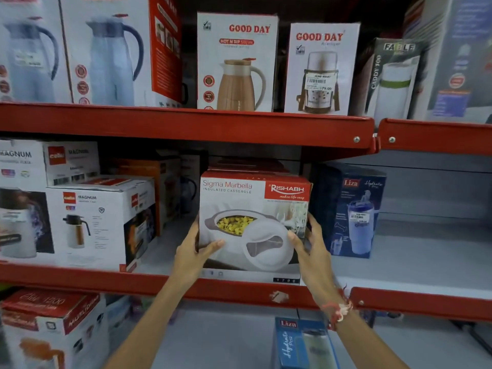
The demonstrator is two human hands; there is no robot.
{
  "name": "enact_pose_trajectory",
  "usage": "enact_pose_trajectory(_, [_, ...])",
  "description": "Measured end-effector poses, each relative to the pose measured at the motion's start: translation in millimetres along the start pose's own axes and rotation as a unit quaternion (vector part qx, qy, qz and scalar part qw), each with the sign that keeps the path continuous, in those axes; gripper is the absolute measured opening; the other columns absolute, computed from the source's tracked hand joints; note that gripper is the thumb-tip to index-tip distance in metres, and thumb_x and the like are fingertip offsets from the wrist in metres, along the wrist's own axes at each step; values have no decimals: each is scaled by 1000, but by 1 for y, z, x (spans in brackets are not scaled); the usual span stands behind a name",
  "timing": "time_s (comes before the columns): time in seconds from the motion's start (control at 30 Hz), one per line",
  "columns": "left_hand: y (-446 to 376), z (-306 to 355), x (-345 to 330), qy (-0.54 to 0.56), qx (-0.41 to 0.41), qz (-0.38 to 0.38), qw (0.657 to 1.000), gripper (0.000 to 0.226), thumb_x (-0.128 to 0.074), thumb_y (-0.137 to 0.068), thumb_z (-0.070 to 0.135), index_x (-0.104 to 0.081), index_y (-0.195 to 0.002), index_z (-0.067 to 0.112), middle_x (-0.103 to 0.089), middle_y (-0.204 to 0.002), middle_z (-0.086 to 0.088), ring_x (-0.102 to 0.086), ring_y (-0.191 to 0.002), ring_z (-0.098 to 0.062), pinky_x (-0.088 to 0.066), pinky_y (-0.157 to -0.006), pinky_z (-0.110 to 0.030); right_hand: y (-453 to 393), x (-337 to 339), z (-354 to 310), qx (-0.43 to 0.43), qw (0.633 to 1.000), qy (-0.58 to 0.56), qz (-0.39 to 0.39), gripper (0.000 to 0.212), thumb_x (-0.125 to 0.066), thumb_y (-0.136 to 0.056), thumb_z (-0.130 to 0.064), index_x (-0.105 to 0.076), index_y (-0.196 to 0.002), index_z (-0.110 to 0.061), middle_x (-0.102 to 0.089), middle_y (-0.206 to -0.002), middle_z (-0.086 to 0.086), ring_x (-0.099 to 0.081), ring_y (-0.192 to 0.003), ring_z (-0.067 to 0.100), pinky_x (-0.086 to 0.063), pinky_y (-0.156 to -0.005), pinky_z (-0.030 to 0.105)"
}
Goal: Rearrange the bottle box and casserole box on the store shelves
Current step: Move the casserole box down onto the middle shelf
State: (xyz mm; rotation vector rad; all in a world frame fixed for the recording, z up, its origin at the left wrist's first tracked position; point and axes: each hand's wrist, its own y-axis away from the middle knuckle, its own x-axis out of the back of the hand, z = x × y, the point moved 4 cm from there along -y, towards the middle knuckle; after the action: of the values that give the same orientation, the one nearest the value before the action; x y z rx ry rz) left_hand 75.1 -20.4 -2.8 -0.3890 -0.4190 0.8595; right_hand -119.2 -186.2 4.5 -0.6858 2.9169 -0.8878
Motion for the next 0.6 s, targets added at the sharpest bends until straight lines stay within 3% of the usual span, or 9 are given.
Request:
enact_pose_trajectory(0.13, [-3,-5,0,1,0,3,1000,85,-72,-66,55,-35,-141,40,-57,-134,16,-54,-123,-8,-49,-101,-39,-1,-1,2,-1,1000,7,2,64,-57,-92,-36,-26,-147,-34,-55,-139,-5,-53,-118,8,-41,-78,7])
enact_pose_trajectory(0.2, [-1,-5,0,-9,1,1,1000,82,-73,-72,48,-33,-143,38,-57,-134,15,-56,-120,-5,-47,-103,-40,0,-1,5,3,1000,10,-4,64,-57,-92,-38,-25,-147,-37,-54,-141,-6,-53,-121,7,-42,-81,9])
enact_pose_trajectory(0.27, [1,-3,-2,-14,10,-1,1000,83,-72,-78,33,-25,-147,33,-53,-136,14,-58,-112,2,-47,-104,-39,3,1,4,9,1000,12,-21,67,-58,-91,-43,-21,-147,-43,-50,-146,-8,-50,-128,11,-48,-96,25])
enact_pose_trajectory(0.33, [8,1,-3,-7,34,10,999,90,-70,-81,27,-14,-150,30,-45,-136,16,-54,-116,0,-42,-105,-34,9,4,1,4,999,7,-33,74,-60,-88,-48,-15,-147,-48,-39,-154,-8,-41,-138,14,-40,-111,43])
enact_pose_trajectory(0.37, [15,4,-4,-4,39,28,999,91,-70,-82,28,-10,-151,29,-41,-137,16,-47,-122,-3,-38,-106,-32,15,8,-3,4,1000,10,-27,76,-60,-87,-49,-14,-147,-48,-32,-157,-8,-35,-142,14,-33,-115,45])
enact_pose_trajectory(0.43, [38,11,-4,8,30,99,995,86,-67,-83,31,-14,-151,28,-35,-149,10,-37,-133,-9,-33,-111,-36,34,17,-12,17,1000,23,1,72,-59,-89,-46,-19,-149,-43,-29,-158,-9,-31,-143,12,-29,-116,38])
enact_pose_trajectory(0.5, [71,16,-9,30,10,178,983,75,-66,-84,30,-26,-147,25,-40,-149,-1,-40,-134,-14,-38,-109,-39,60,28,-17,29,999,24,25,61,-57,-92,-41,-30,-146,-36,-39,-151,-9,-39,-136,8,-36,-107,27])
enact_pose_trajectory(0.6, [119,12,-31,71,-1,193,979,60,-66,-85,23,-40,-139,20,-51,-135,-1,-49,-124,-10,-47,-95,-25,104,43,-10,33,999,18,38,43,-57,-95,-32,-47,-136,-26,-54,-134,-6,-52,-122,6,-45,-96,16])
